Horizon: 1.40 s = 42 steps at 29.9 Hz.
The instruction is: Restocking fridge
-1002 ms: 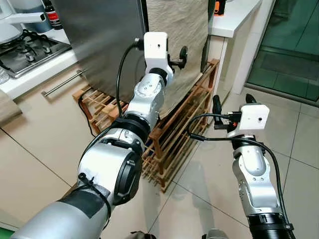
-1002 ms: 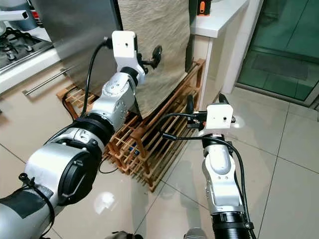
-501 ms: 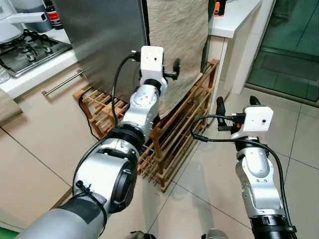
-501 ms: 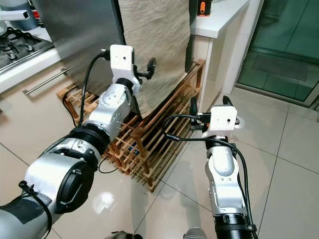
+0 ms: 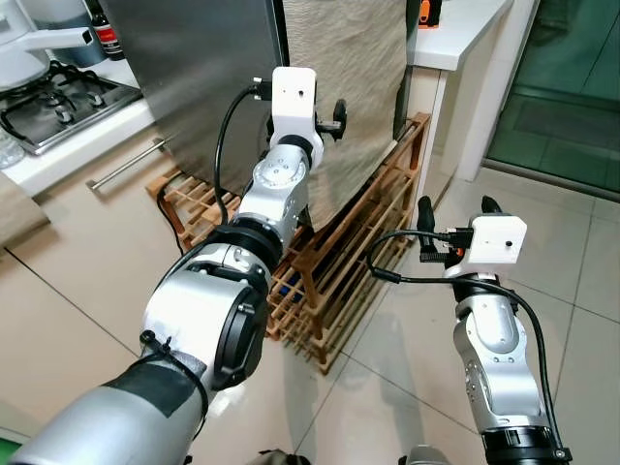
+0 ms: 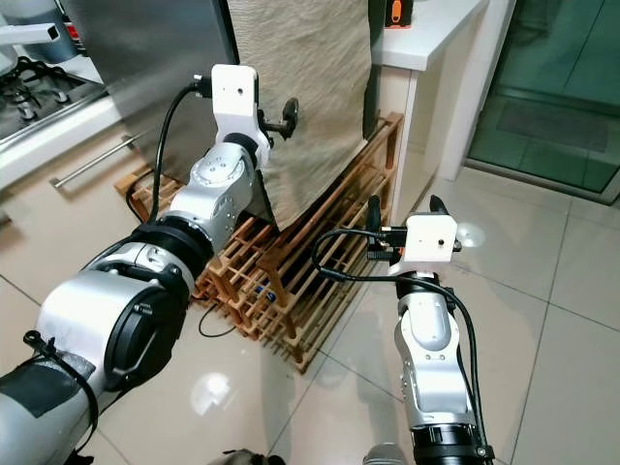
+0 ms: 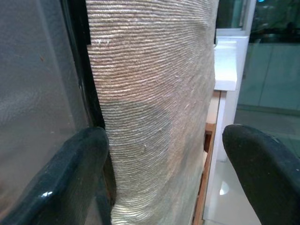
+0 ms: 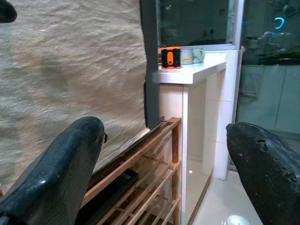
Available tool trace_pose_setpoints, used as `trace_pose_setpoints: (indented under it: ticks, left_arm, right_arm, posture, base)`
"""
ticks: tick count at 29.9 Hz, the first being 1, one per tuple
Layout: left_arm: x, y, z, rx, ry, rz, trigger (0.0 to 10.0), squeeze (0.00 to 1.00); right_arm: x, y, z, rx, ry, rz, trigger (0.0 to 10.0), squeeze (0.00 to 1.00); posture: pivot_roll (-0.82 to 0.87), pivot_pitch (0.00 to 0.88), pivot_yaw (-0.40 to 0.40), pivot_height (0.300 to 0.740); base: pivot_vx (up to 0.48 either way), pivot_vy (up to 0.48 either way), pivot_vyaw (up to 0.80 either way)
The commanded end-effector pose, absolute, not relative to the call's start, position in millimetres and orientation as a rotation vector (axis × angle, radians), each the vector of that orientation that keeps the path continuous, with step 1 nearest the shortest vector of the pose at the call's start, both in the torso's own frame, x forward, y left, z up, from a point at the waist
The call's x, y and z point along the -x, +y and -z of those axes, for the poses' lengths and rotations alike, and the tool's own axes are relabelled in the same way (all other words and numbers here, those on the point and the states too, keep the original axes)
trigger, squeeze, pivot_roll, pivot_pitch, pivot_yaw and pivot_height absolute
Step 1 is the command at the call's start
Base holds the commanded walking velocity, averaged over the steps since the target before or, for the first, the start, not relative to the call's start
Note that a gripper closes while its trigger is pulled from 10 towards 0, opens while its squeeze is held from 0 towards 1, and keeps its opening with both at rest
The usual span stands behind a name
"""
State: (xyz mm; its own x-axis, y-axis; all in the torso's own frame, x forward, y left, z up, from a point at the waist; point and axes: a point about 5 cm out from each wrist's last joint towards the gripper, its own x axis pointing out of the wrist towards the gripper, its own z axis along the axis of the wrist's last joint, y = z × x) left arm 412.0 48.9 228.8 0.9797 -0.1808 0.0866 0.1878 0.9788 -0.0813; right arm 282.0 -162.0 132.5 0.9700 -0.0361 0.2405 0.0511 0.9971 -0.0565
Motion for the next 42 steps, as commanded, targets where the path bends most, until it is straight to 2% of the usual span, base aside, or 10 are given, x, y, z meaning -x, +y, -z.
trace_pose_setpoints:
  ticks: [1, 11, 15, 16, 18, 28, 30, 32, 35, 42]
  left_arm:
    - [-413.8, 49.6, -235.2, 0.099, -0.077, 0.171, 10.0, 0.0]
    - [-396.6, 14.9, -227.4, 0.198, -0.153, 0.499, 10.0, 0.0]
    - [-389.7, 47.5, -207.5, 0.171, -0.217, 0.486, 10.0, 0.0]
    - [-380.0, 81.4, -191.5, 0.173, -0.228, 0.423, 10.0, 0.0]
    - [-367.0, 109.3, -180.5, 0.155, -0.247, 0.355, 10.0, 0.0]
    - [-331.4, 154.9, -175.6, 0.199, -0.301, 0.152, 10.0, 0.0]
    - [-330.2, 156.3, -178.5, 0.199, -0.307, 0.138, 10.0, 0.0]
    - [-328.7, 152.9, -194.8, 0.184, -0.346, 0.133, 10.0, 0.0]
    - [-326.9, 142.8, -221.2, 0.199, -0.423, 0.15, 10.0, 0.0]
    - [-318.5, 116.5, -268.0, 0.182, -0.568, 0.259, 10.0, 0.0]
  right_arm:
    - [-279.6, -160.8, -134.6, 0.063, -0.255, 0.051, 10.0, 0.0]
    - [-272.6, -166.9, -139.7, 0.078, -0.26, 0.061, 10.0, 0.0]
    - [-267.5, -171.8, -135.9, 0.074, -0.234, 0.059, 10.0, 0.0]
    - [-266.0, -172.7, -132.4, 0.068, -0.213, 0.05, 10.0, 0.0]
    - [-265.9, -172.4, -129.7, 0.058, -0.197, 0.04, 10.0, 0.0]
    - [-280.4, -166.8, -137.4, 0.059, -0.204, -0.023, 10.0, 0.0]
    - [-280.6, -167.0, -140.2, 0.071, -0.214, -0.022, 10.0, 0.0]
    - [-276.8, -157.4, -186.7, 0.231, -0.446, -0.052, 10.0, 0.0]
    - [-270.7, -156.1, -223.4, 0.242, -0.602, -0.016, 10.0, 0.0]
    - [-264.7, -186.5, -216.2, 0.168, -0.546, 0.143, 10.0, 0.0]
  posture:
    - [-0.26, 0.008, 0.209, 0.727]
    - [-0.27, 0.026, 0.177, 0.727]
    - [-0.25, 0.029, 0.154, 0.727]
    - [-0.23, 0.028, 0.134, 0.727]
    - [-0.22, 0.026, 0.127, 0.727]
    - [-0.17, 0.015, 0.065, 0.727]
    - [-0.16, 0.017, 0.06, 0.727]
    - [-0.17, 0.026, 0.062, 0.727]
    - [-0.18, 0.024, 0.061, 0.727]
    - [-0.2, 0.051, 0.063, 0.727]
  base:
    - [0.0, 0.0, 0.0]
    - [0.0, 0.0, 0.0]
    - [0.0, 0.0, 0.0]
    - [0.0, 0.0, 0.0]
    - [0.0, 0.0, 0.0]
    - [0.0, 0.0, 0.0]
    - [0.0, 0.0, 0.0]
    - [0.277, 0.0, 0.0]
    - [0.442, 0.0, 0.0]
    - [0.446, 0.0, 0.0]
